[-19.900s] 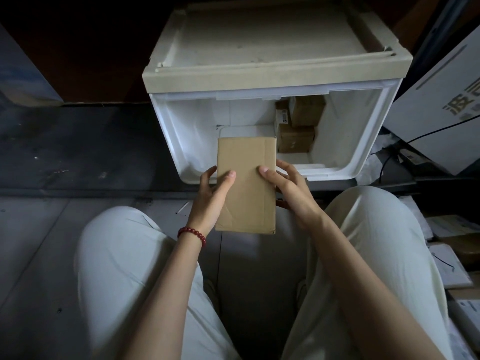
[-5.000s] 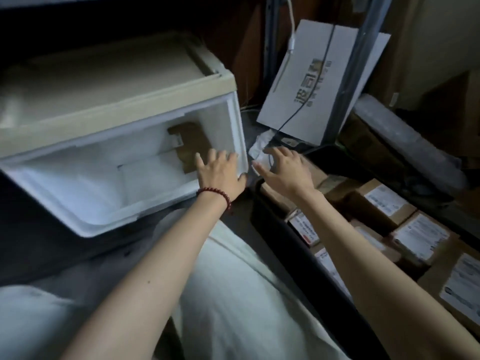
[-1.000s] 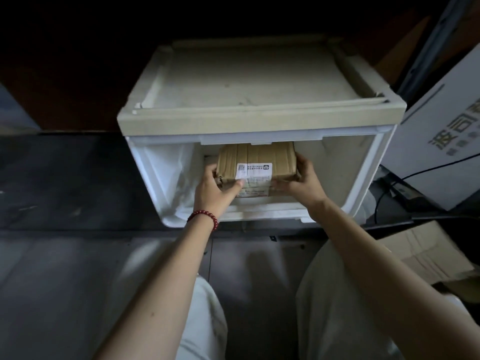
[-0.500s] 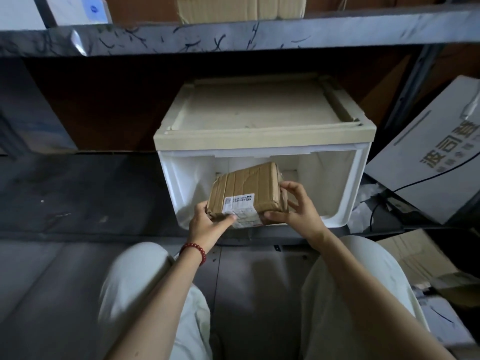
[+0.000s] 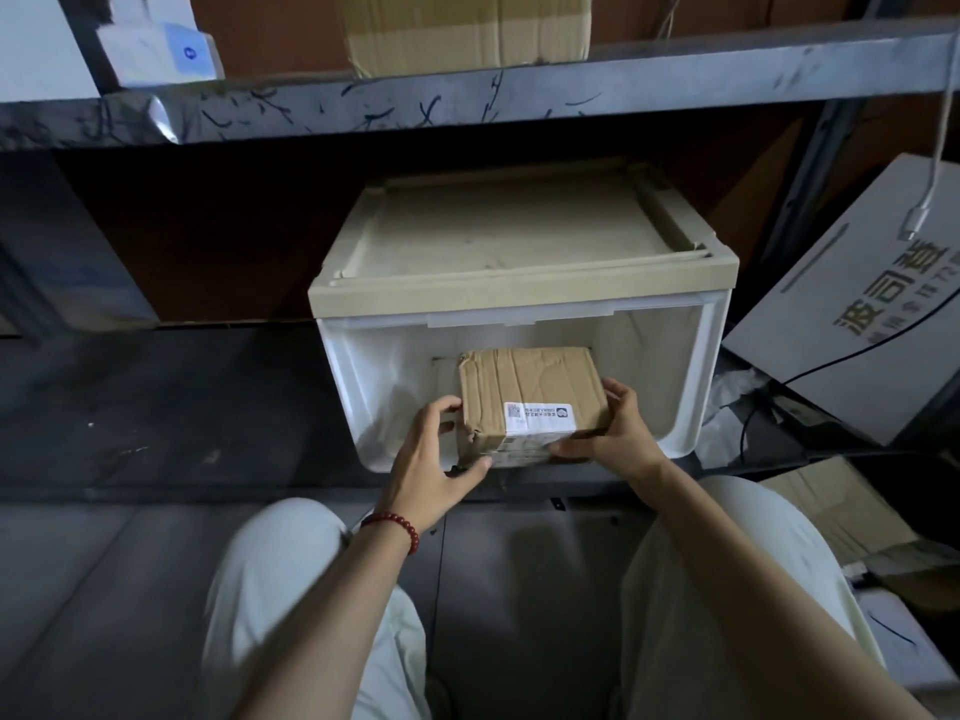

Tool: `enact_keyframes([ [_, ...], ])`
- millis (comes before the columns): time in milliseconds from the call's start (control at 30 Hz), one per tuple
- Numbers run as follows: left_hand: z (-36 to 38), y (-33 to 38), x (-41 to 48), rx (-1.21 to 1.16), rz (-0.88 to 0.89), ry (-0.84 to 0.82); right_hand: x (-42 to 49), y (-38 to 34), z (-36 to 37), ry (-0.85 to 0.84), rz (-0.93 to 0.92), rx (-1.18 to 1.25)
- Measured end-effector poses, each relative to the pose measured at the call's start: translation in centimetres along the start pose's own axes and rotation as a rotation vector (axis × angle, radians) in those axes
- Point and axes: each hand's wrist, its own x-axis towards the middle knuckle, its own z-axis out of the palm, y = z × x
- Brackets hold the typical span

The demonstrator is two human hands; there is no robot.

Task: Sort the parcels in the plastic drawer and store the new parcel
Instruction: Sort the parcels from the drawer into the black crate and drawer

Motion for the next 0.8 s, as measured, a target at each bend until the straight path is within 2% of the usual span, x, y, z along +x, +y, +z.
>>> enact_keyframes([
  [100,-0.4,0.3,0.2,0.008,0.046,0.012,0.1,0.7,0.1,0.002,0.062,-0.061],
  [267,-0.2,0.3,0.4,-0.027,0.061,0.021,0.1,0.1,0.5,0.027,0.105,-0.017],
  [400,0.0,0.1,0.8,-0.163,-0.015,0.087,-0.5,-0.3,1.2,0.003,0.158,0.023],
  [500,-0.1,0.3,0.9,-0.166,-0.057,0.121,-0.7,-0.3,1.6,0.017,0.146,0.052],
  [633,0.1,0.1,0.8,-0.205,-0.100,0.091,-0.7,-0.8,1.3,0.076,0.090,0.012],
  [800,0.4,0.1,0.8,-0.293,-0.158,0.096,-0.8,-1.3,1.0,0.128,0.081,0.115],
])
